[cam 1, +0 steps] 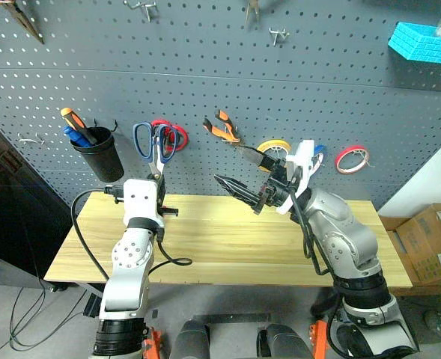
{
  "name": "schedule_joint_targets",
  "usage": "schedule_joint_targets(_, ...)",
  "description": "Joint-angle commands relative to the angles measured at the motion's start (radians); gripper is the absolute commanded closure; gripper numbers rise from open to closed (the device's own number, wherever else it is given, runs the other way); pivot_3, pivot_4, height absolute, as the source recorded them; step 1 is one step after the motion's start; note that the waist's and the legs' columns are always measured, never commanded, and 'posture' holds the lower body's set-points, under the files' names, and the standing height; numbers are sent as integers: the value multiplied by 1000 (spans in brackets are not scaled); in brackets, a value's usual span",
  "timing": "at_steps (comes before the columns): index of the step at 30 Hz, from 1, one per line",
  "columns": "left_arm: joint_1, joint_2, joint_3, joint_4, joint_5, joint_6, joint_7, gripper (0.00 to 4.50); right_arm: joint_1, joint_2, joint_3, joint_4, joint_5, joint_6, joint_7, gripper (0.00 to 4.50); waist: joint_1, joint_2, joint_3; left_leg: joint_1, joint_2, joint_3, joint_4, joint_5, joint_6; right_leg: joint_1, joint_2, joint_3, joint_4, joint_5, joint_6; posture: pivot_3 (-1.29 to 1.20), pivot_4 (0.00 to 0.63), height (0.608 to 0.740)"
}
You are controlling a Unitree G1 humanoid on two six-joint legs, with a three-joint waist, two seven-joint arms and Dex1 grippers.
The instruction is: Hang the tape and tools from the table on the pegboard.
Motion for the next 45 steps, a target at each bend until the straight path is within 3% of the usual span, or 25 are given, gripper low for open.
schedule_joint_targets(1,-40,4,12,1,-19,-28,-9,3977,4,1,-15,-54,1,-10,-26,0,-1,0,0,0,0,0,0,0,0,0,0,0,0,0,0,151,26,740)
schedule_joint_targets(22,-300,64,49,388,-86,-46,-82,3977,17,-31,6,-101,-1,2,-53,0,-6,0,-19,1,0,0,1,0,0,1,1,0,1,0,0,108,26,740)
schedule_joint_targets(33,-243,61,37,328,-83,-1,-88,109,49,-42,19,-136,3,20,-64,0,-8,1,-19,2,0,0,1,0,0,2,1,0,2,2,-3,109,45,740)
schedule_joint_targets(38,-166,100,46,248,-64,104,-87,25,71,-91,67,-160,-13,68,-37,0,-15,1,-19,7,0,0,1,0,0,7,1,0,1,-1,0,111,72,740)
schedule_joint_targets(42,-111,154,49,227,-56,192,-103,25,80,-159,186,-126,-110,41,25,0,-26,3,-13,12,1,0,0,0,0,11,1,1,1,-5,-5,118,111,740)
schedule_joint_targets(45,-110,201,42,275,-55,248,-134,25,37,-119,260,-55,-174,24,23,0,-31,6,-2,17,1,-1,0,0,0,14,0,0,1,-6,-7,122,148,740)
